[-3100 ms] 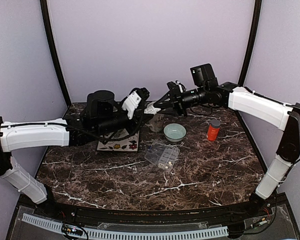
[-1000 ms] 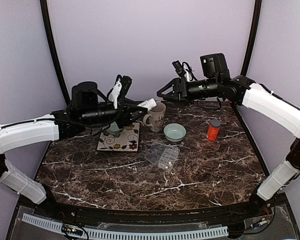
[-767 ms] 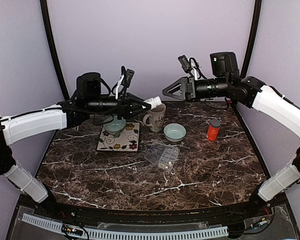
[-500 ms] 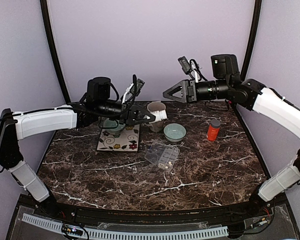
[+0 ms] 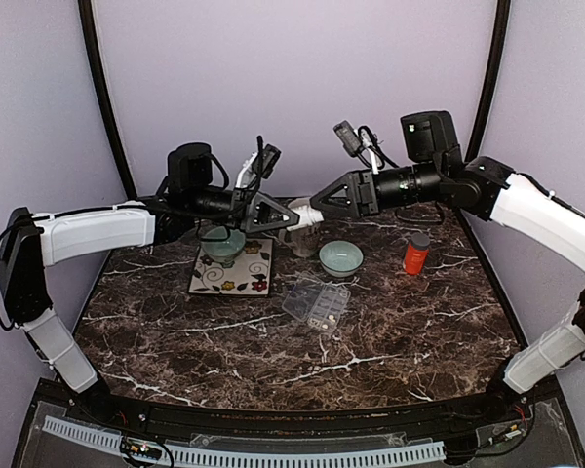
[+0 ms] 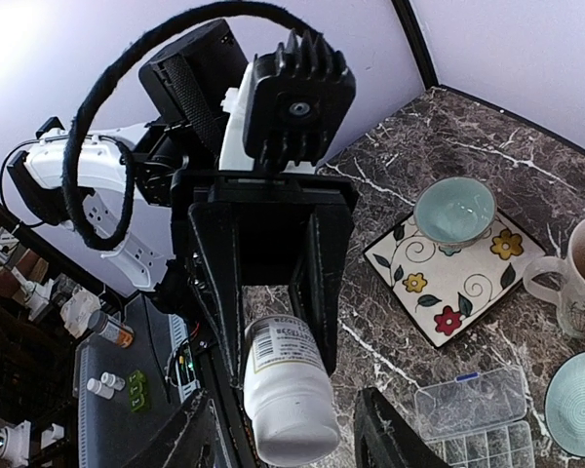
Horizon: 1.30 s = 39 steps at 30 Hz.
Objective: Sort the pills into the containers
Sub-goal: Screw the lid of the pill bottle onto the pill bottle.
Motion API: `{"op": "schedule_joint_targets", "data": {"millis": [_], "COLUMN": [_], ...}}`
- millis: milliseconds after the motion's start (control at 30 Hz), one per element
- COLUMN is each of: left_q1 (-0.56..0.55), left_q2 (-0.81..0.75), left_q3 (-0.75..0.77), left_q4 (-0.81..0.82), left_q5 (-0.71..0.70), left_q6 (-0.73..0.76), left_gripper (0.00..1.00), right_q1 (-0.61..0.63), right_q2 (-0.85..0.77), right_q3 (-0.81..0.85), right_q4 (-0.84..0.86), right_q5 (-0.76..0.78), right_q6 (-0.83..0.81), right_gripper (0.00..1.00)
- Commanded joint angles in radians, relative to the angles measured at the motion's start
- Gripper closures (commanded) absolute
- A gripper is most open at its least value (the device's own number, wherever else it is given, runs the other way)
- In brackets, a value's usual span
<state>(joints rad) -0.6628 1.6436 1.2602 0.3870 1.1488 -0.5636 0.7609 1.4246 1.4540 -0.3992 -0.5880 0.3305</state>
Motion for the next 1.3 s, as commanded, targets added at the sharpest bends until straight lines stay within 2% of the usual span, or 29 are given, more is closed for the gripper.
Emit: {"op": "schedule_joint_targets", "data": {"millis": [0,367,800,867,1000,1167,1267], "left_q1": [0.009,0.025,0.026,0.026,0.028,0.028,0.026], "left_q2": [0.0,0.012,0.028,0.03,0.033,0.035,0.029], "left_q3": [0.034,0.03,0.036,0.037,0.036,0.037,0.039], "left_q4": [0.043,0.116,0.137,0.138,0.132,0.107,0.098], "left_q5": [0.045,0.067,0.09,0.093,0.096,0.095,0.08], "left_q6": [-0.028,-0.085,-0.102,-0.104,-0.098,-0.076,-0.062], "left_gripper": [1.0,1.0,1.0,1.0,1.0,1.0,1.0], "right_q1": [0.022,0.032,0.034,0.036,0.038,0.04,0.038], "right_q2": [-0.013,-0.004,0.035,0.038,0.04,0.042,0.049], "right_q3": [-0.011,-0.016,0.023,0.03,0.042,0.049,0.057], "right_q4": [0.005,-0.011,-0.029,-0.031,-0.038,-0.044,-0.043], "right_q5": [0.003,0.008,-0.002,0.002,0.008,-0.005,-0.012], "right_q6": [-0.025,-0.038,-0.053,-0.054,-0.058,-0.053,-0.028], "right_gripper": [0.52,0.55,0.62,0.69,0.88,0.89,0.92]}}
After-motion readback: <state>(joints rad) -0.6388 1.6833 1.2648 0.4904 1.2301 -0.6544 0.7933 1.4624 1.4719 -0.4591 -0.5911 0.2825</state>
